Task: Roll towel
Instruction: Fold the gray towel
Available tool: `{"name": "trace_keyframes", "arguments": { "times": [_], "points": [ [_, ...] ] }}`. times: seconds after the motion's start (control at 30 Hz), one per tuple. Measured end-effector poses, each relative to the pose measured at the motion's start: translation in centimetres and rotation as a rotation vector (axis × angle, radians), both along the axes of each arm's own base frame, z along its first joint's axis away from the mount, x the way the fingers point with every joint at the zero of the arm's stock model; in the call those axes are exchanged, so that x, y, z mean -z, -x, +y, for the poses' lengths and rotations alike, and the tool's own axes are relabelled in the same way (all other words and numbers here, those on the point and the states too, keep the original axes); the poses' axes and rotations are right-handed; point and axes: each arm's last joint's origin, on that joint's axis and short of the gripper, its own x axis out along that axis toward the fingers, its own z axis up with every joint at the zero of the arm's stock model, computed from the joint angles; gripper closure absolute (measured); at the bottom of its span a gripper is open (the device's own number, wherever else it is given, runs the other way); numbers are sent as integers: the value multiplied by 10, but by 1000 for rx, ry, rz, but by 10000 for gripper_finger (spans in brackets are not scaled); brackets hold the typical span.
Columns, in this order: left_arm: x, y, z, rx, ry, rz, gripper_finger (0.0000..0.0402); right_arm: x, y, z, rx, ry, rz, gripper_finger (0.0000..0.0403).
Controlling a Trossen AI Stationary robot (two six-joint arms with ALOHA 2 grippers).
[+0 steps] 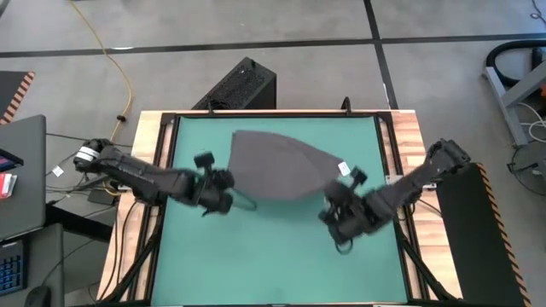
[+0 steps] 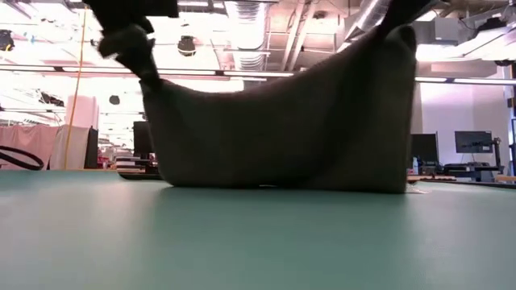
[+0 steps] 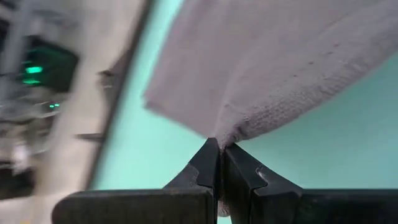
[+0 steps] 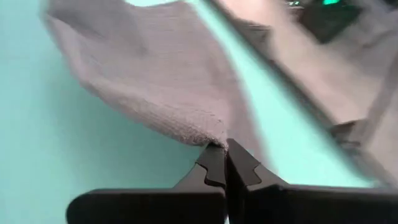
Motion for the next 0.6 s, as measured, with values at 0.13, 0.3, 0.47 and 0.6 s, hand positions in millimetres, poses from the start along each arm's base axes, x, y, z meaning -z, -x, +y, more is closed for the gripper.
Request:
{"name": "trace_keyframes", "arguments": {
  "times": [0.13,0.3,0.47,0.6],
  "points": [
    [15,9,-30,68,104,-18,401,20,2,36,-110,-116,-100,394],
    [30,18,-52,105,263,-28,401,46,-4,75,-213,-235,-95,394],
    [31,25,-68,139,366,-11,401,79,-14,100,-278,-365,30,394],
    [31,32,-74,147,372,19,401,103,-26,114,-354,-401,97,394]
  ]
}}
